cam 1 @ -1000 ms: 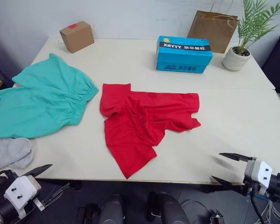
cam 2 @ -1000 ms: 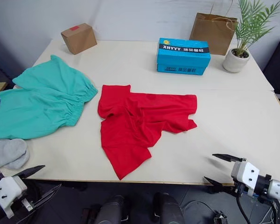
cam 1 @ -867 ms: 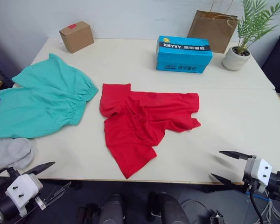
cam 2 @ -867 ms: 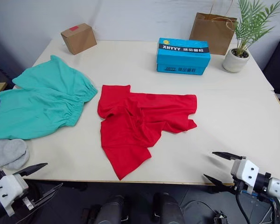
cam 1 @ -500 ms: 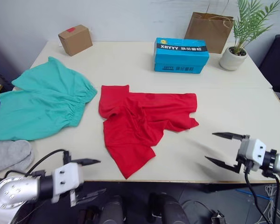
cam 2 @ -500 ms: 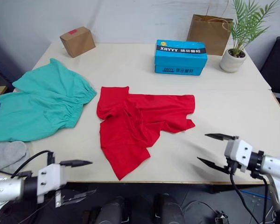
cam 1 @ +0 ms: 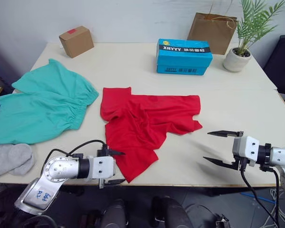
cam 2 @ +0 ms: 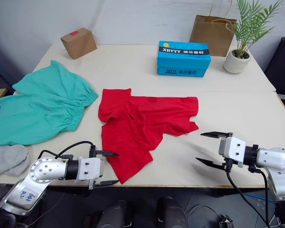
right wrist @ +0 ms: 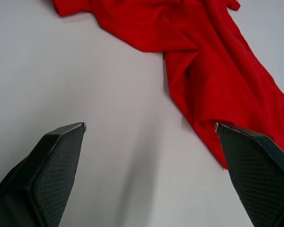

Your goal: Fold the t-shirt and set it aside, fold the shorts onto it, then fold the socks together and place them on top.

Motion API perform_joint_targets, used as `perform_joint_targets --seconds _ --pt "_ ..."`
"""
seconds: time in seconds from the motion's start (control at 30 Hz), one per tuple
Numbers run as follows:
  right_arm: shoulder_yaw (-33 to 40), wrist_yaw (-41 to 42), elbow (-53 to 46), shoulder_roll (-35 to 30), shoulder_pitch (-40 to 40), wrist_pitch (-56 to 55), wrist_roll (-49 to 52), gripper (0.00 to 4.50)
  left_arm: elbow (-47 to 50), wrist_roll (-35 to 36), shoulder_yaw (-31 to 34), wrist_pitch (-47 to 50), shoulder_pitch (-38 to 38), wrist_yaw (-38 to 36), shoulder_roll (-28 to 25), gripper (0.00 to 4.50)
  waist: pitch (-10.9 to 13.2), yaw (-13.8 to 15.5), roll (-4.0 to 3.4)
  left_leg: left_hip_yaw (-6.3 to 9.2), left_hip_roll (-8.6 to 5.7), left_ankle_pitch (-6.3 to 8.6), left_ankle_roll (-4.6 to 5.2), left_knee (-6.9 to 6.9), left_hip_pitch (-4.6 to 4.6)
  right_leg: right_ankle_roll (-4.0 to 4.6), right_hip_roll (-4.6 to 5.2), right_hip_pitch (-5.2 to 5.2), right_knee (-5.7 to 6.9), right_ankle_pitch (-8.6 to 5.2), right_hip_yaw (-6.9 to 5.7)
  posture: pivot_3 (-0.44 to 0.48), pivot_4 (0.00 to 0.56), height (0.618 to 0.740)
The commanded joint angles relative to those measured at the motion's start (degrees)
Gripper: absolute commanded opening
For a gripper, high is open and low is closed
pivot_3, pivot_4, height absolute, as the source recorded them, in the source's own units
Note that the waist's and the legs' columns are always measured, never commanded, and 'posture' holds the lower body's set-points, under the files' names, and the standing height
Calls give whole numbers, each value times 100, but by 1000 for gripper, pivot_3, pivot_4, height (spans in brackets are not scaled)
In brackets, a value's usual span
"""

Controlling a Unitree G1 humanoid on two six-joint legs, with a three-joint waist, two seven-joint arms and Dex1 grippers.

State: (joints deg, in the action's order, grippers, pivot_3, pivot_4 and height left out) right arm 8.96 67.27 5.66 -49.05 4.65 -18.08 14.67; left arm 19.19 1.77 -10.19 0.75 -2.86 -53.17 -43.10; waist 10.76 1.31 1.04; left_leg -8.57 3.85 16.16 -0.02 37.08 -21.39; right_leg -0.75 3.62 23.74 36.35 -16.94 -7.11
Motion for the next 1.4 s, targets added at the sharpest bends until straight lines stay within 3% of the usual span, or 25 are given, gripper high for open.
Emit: perform_joint_targets --seconds 0.03,0.13,0.47,0.57,0.63,0.77,0.97,1.17,1.3,1.4 --pt "-105 -307 98 44 211 139 -243 4472 -168 -151 -215 -52 -167 64 162 4500 0 -2 0 0 0 0 1 0 0 -1 0 -1 0 0 2 0 150 740" --pt "-377 -597 242 217 522 285 -547 4500 -305 -255 -317 -76 -262 115 290 3910 0 -4 0 -6 1 1 1 -1 8 -1 -1 0 8 0 9 0 150 740" --pt "-780 -925 706 488 1144 307 -908 4500 -247 -183 -259 -97 -55 81 287 757 0 -31 0 -20 2 1 0 -1 14 -1 -1 5 19 0 23 0 150 740" --pt "-854 -880 975 518 1449 321 -891 4500 -191 22 -155 -32 12 31 292 52 0 -63 0 -21 3 1 0 -1 15 -1 -2 5 20 0 24 0 150 740" --pt "-900 -765 1171 492 1658 291 -891 4500 -132 136 -70 -7 59 -2 261 52 0 -115 0 -24 3 1 0 -1 14 -1 -2 7 22 0 27 0 150 740" --pt "-1117 -430 1639 484 2159 311 -973 4500 -126 974 788 49 178 -193 67 52 0 -178 1 -26 8 1 -2 -5 14 1 -5 11 25 -2 27 0 150 740" --pt "-1238 -131 1791 494 2299 485 -884 4500 418 2755 2234 1468 212 80 62 52 1 -174 2 -26 9 0 -6 -2 11 3 -3 17 34 -6 28 0 150 740" --pt "-1193 154 1214 379 1893 1014 -626 4500 454 3944 3313 2811 661 132 -227 52 1 -206 1 -26 10 1 -17 -3 14 3 -4 18 41 -13 32 0 150 740" --pt "-1169 617 523 280 1494 1396 -112 4500 307 4277 3854 3192 1057 29 -319 52 1 -205 2 -25 9 5 -21 -2 15 4 -3 19 47 -20 32 0 150 740" --pt "-1129 734 140 273 1320 1522 58 4500 5 4102 4186 3123 1333 -74 -411 52 2 -235 3 -25 10 10 -22 -2 12 9 -3 25 49 -24 33 0 150 740"
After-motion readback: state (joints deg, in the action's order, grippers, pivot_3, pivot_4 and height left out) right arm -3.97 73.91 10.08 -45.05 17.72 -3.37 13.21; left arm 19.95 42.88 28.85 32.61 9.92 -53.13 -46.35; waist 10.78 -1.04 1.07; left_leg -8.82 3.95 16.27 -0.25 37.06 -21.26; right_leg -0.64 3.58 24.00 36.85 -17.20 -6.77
